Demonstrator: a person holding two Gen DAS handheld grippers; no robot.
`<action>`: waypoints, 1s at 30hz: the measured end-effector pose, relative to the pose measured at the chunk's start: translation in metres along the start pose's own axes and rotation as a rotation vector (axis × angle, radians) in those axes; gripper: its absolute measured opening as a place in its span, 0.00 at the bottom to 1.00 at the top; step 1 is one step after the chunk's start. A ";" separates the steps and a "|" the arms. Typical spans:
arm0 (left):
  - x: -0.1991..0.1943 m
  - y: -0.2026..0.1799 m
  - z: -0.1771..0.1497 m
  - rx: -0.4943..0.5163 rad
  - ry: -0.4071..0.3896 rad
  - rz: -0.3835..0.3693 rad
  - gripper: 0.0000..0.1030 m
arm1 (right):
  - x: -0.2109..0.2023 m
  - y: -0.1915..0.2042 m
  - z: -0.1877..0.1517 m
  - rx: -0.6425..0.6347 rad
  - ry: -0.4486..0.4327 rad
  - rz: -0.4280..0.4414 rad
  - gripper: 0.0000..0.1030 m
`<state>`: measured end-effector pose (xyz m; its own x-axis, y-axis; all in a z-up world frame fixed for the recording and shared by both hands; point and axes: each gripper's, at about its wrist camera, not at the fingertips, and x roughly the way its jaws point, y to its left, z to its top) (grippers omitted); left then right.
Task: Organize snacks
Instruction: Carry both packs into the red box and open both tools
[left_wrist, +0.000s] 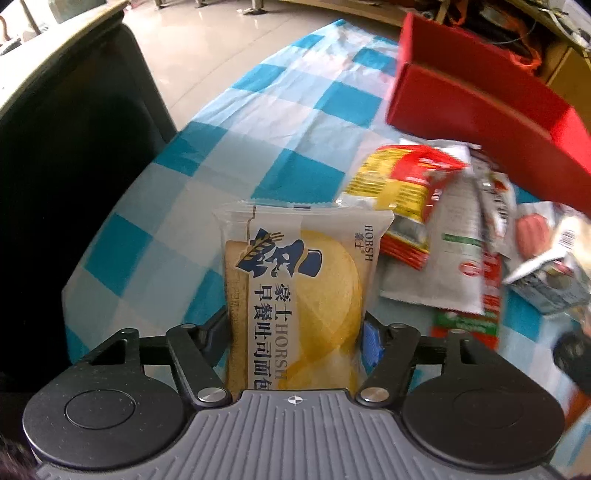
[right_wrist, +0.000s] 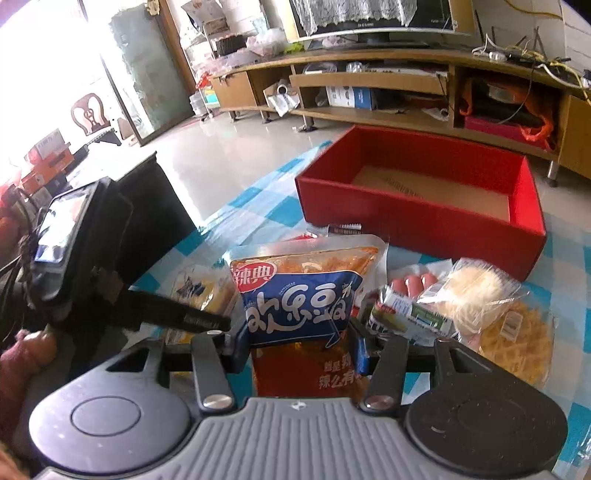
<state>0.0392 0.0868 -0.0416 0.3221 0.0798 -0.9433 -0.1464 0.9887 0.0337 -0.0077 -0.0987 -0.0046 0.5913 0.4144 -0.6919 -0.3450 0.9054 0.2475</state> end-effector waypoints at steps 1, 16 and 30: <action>-0.007 -0.003 -0.002 0.010 -0.014 -0.003 0.72 | -0.002 0.000 0.001 0.001 -0.007 0.000 0.47; -0.058 -0.060 0.040 0.121 -0.217 -0.089 0.72 | -0.014 -0.037 0.037 0.121 -0.116 -0.063 0.47; -0.049 -0.106 0.110 0.166 -0.281 -0.134 0.72 | 0.008 -0.080 0.090 0.202 -0.188 -0.124 0.47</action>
<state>0.1415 -0.0079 0.0378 0.5761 -0.0426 -0.8163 0.0612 0.9981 -0.0090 0.0902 -0.1591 0.0315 0.7507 0.2921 -0.5926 -0.1207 0.9425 0.3117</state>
